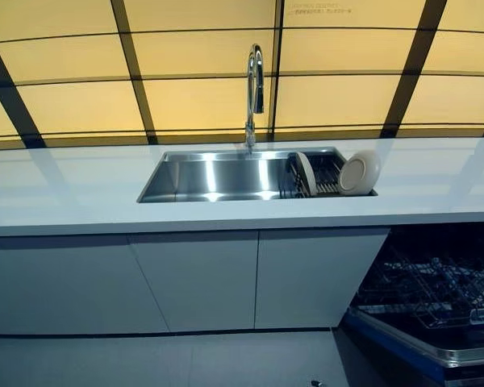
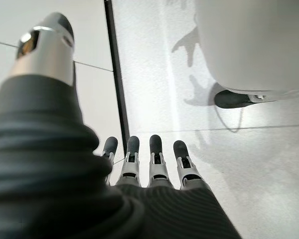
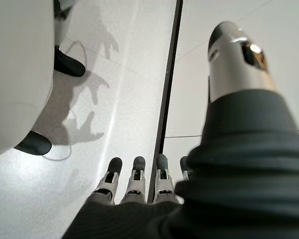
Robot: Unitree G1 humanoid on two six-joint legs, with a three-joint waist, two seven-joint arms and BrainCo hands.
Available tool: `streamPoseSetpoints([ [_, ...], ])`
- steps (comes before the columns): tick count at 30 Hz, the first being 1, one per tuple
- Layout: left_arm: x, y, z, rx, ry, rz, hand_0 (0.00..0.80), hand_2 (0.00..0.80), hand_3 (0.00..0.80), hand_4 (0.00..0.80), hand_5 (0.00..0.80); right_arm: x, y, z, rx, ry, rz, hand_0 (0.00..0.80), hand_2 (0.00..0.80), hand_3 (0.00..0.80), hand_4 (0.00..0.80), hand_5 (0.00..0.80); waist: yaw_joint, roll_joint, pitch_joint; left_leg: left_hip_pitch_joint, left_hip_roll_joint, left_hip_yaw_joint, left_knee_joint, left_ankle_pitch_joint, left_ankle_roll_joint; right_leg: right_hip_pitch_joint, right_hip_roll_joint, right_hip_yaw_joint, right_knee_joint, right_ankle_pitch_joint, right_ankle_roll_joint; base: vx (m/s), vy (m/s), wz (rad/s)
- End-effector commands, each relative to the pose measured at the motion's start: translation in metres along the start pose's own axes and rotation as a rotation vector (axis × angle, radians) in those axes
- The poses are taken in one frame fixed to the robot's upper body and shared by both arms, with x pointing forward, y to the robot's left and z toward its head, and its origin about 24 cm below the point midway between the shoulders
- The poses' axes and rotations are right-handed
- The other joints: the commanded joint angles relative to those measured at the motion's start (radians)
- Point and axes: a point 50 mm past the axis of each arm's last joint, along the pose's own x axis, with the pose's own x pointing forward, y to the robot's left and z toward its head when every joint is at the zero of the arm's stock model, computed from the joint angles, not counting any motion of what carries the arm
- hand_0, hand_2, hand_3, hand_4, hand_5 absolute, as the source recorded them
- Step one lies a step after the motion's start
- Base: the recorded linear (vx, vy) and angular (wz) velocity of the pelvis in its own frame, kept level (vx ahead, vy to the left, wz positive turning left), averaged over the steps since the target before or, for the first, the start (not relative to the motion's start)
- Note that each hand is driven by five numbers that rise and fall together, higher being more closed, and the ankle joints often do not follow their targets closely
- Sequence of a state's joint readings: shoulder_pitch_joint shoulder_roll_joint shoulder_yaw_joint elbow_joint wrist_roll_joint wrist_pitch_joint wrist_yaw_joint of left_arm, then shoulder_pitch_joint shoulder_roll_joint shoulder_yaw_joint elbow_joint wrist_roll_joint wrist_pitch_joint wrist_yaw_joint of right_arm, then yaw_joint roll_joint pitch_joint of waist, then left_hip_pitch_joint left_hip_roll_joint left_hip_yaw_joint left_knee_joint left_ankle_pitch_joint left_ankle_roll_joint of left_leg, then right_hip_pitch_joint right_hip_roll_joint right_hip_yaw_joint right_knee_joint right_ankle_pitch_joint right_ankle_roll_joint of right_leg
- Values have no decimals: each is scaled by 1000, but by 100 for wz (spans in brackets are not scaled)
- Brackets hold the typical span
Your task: Take plates into dishwasher
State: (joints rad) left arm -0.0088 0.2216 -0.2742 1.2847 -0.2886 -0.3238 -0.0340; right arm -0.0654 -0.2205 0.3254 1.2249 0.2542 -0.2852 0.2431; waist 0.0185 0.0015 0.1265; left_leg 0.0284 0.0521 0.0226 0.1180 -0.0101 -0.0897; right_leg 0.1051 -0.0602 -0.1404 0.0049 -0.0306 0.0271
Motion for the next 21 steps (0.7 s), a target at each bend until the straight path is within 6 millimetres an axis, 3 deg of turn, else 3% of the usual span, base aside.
streamPoseSetpoints([
  [1, 4, 4, 46, -28, -280, 10, 0, 0, 0, 0, 0, 7, -4, 35, -33, -135, 27, 0, 0, 0, 0, 0, 27, -72, 52, -241, -97, 3, 430, 96, 82, -49, 10, 51, 89, 36, -63, 31, -51, -4],
  [3, 2, 5, 57, -9, -368, 10, 0, 0, 0, 0, 0, 5, -8, 38, -35, -152, 16, 0, 0, 0, 0, 0, 44, -47, 73, -290, -82, 5, 373, 168, 64, -30, 39, 80, 92, 21, -62, 182, 68, -24],
  [4, -1, 5, 65, 5, -435, 22, 0, 0, 0, 0, 0, 5, -11, 41, -29, -170, 10, 0, 0, 0, 0, 0, 66, -13, 81, -297, -57, 2, 206, 234, 46, 4, 76, 110, 80, 4, -52, 370, 164, -26],
  [6, -3, 6, 74, 8, -489, 39, 0, 0, 0, 0, 0, 4, -14, 43, -29, -186, 12, 0, 0, 0, 0, 0, 88, 9, 89, -304, -14, 18, 33, 282, 32, 47, 98, 135, 68, -20, -46, 400, 146, -39],
  [7, -4, 8, 82, 16, -530, 58, 0, 0, 0, 0, 0, 3, -16, 44, -33, -194, 9, 0, 0, 0, 0, 0, 110, 7, 97, -314, -12, 19, -79, 310, 25, 90, 97, 161, 58, -41, -42, 428, 117, -92],
  [8, -5, 9, 91, 36, -572, 81, 0, 0, 0, 0, 0, 2, -18, 45, -33, -200, 5, 0, 0, 0, 0, 0, 134, 2, 96, -335, -19, 12, -140, 312, 20, 126, 93, 188, 42, -49, -37, 399, 103, -108],
  [11, -11, 11, 109, 99, -673, 121, 0, 0, 0, 0, 0, 1, -22, 48, -18, -216, -5, 0, 0, 0, 0, 0, 159, -13, 79, -338, -30, 16, -142, 273, 36, 177, 60, 212, 23, -76, -20, 278, 131, -40],
  [16, -34, 28, 147, 164, -917, 141, 0, 0, 0, 0, 0, -4, -16, 57, 57, -319, 18, 0, 0, 0, 0, 0, 169, -44, 42, -335, -40, 21, -32, 206, 61, 201, -35, 129, 56, -81, 37, 283, 125, -19],
  [21, -56, 38, 177, 242, -1059, 71, 0, 0, 0, 0, 0, -16, -16, 81, 63, -477, 17, 0, 0, 0, 0, 0, 161, -65, 18, -326, -63, -5, -38, 191, 88, 158, -83, 106, 87, -26, 73, 146, 77, 0],
])
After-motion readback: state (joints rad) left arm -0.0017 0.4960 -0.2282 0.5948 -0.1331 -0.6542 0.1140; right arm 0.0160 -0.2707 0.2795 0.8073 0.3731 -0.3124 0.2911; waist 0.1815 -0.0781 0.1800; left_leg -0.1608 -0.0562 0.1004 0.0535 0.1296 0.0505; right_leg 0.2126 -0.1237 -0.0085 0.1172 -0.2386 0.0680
